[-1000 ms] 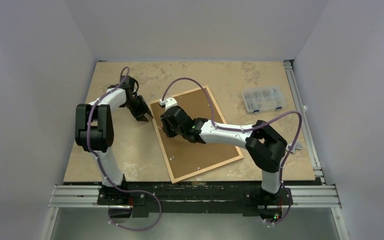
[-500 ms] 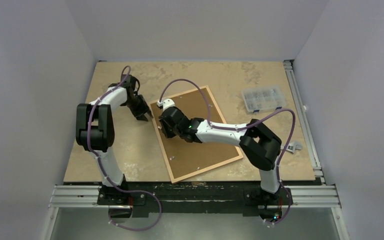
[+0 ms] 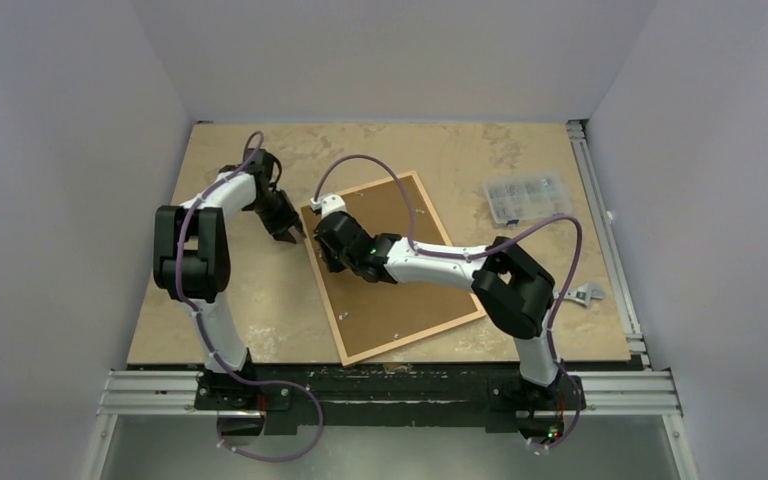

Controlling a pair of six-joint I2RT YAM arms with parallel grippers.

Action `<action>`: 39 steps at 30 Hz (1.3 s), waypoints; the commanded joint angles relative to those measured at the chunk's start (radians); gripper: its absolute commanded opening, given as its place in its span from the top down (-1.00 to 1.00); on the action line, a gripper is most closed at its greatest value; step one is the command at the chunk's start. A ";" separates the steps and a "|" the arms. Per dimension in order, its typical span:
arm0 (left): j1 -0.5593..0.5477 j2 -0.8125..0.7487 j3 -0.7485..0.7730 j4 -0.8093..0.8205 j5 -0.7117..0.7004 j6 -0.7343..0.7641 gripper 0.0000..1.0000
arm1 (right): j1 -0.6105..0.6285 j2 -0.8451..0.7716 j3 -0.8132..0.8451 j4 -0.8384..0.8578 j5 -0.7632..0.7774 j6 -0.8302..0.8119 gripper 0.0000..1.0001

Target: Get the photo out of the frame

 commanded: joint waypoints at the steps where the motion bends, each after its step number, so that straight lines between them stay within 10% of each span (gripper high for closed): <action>1: -0.009 0.005 0.034 -0.010 -0.013 0.014 0.40 | -0.002 0.018 0.057 -0.045 0.066 0.000 1.00; 39: -0.009 0.013 0.048 -0.023 -0.009 0.016 0.40 | -0.002 -0.059 -0.049 -0.064 0.018 0.032 1.00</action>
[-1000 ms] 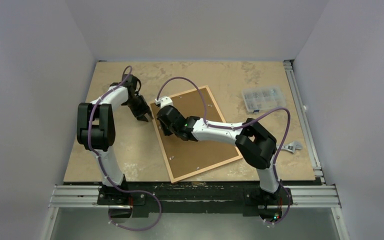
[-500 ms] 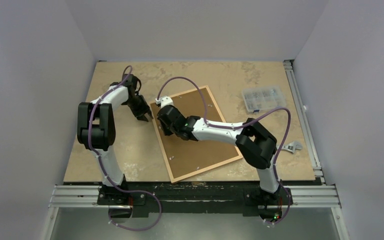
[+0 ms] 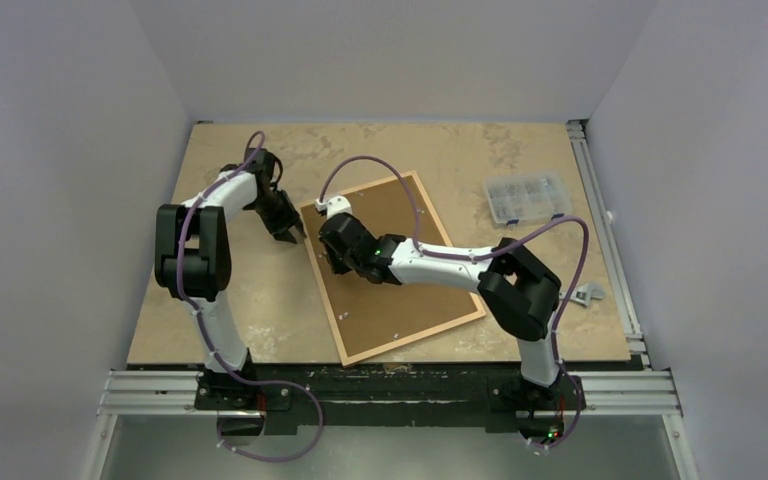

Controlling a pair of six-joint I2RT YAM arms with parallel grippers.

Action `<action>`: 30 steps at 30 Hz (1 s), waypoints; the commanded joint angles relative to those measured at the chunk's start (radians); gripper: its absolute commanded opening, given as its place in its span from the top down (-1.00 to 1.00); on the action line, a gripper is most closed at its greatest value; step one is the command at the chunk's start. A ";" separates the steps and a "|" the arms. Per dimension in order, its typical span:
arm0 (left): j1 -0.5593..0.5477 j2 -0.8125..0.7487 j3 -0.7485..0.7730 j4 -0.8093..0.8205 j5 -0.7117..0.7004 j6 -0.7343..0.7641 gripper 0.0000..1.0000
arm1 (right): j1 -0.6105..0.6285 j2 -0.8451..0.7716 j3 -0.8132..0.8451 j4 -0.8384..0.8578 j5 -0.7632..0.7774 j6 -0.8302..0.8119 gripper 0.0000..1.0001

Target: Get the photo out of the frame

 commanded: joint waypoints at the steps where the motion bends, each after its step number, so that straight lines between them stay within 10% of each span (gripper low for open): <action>1: -0.003 0.002 0.036 -0.008 -0.005 0.016 0.40 | -0.002 -0.032 -0.023 -0.035 -0.002 0.000 1.00; 16: 0.012 -0.111 -0.006 0.065 0.038 0.029 0.17 | -0.007 -0.237 0.006 -0.097 0.093 -0.146 1.00; 30: -0.084 -0.473 -0.273 0.203 0.113 -0.037 -0.13 | -0.012 -0.804 -0.624 -0.155 0.038 0.060 1.00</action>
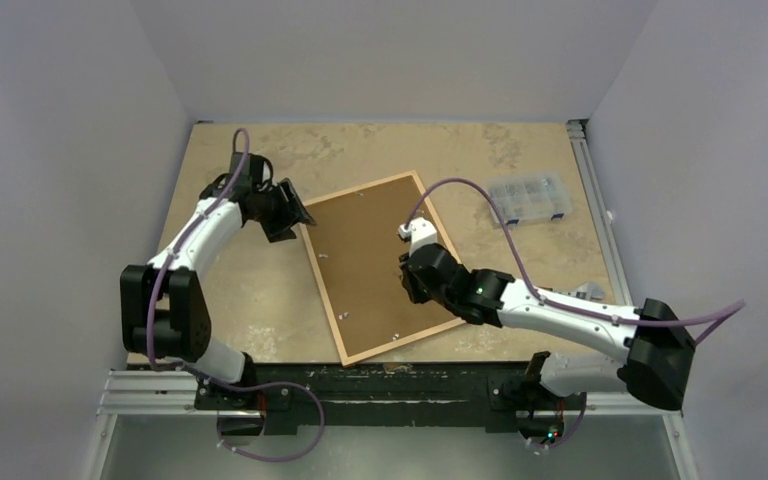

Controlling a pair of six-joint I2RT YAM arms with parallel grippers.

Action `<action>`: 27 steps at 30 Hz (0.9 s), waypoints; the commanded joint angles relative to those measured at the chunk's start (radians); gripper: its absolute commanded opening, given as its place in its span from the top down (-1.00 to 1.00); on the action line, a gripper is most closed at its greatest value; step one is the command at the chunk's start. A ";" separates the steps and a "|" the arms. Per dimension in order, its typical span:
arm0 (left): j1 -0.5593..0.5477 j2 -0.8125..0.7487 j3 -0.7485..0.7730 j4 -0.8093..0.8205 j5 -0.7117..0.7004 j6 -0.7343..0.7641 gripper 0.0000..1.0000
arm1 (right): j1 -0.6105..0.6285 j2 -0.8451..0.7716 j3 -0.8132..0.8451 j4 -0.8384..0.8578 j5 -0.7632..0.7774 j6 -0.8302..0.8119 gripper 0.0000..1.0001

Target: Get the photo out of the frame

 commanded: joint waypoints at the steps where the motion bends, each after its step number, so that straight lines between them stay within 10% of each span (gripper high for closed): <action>1: -0.095 -0.162 -0.114 0.063 0.025 -0.042 -0.13 | -0.002 -0.178 -0.139 -0.053 -0.056 0.104 1.00; 16: -0.466 -0.590 -0.527 -0.033 -0.182 -0.184 -0.04 | -0.003 -0.461 -0.212 -0.232 -0.112 0.167 1.00; 27: -0.766 -0.490 -0.611 0.047 -0.339 -0.370 0.00 | -0.002 -0.394 -0.181 -0.176 -0.119 0.193 1.00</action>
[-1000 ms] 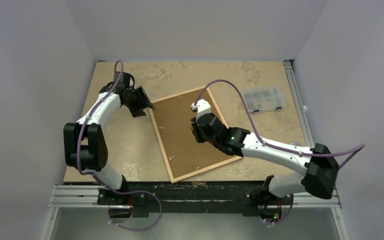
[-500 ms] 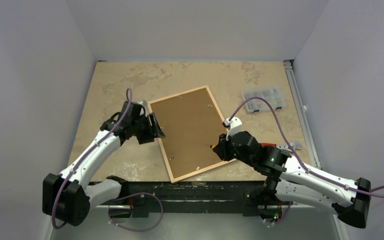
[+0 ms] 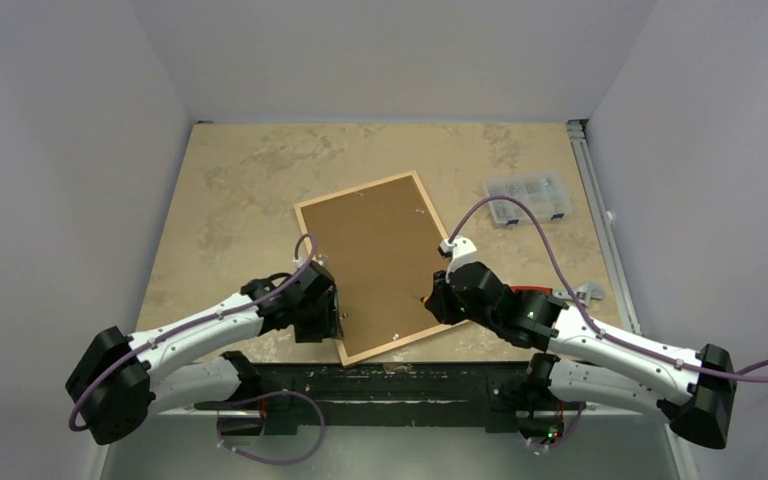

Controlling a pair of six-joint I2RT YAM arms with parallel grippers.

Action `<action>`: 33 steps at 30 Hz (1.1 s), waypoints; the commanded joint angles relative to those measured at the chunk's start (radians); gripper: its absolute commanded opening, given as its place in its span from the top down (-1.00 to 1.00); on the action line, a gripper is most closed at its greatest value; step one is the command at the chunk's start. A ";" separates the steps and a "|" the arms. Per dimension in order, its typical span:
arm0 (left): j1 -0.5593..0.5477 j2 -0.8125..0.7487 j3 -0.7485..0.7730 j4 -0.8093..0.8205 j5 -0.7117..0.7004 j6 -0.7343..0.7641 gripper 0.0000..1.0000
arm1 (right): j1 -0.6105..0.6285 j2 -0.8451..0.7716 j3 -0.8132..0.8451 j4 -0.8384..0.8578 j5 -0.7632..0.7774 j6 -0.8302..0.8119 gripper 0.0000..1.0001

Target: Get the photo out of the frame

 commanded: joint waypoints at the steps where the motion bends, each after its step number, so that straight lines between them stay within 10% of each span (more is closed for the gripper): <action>1: -0.060 0.068 0.012 0.082 -0.076 -0.075 0.01 | -0.001 0.021 0.043 0.037 -0.017 0.021 1.00; 10: -0.066 0.210 0.097 0.013 -0.157 -0.038 0.13 | -0.001 0.005 0.021 0.034 -0.022 0.028 1.00; 18: 0.057 0.323 0.168 -0.051 -0.069 0.088 0.99 | -0.001 0.001 0.001 0.057 -0.027 0.017 1.00; 33: 0.424 0.427 0.433 -0.255 -0.064 0.448 1.00 | -0.001 -0.018 -0.071 0.108 -0.003 -0.021 1.00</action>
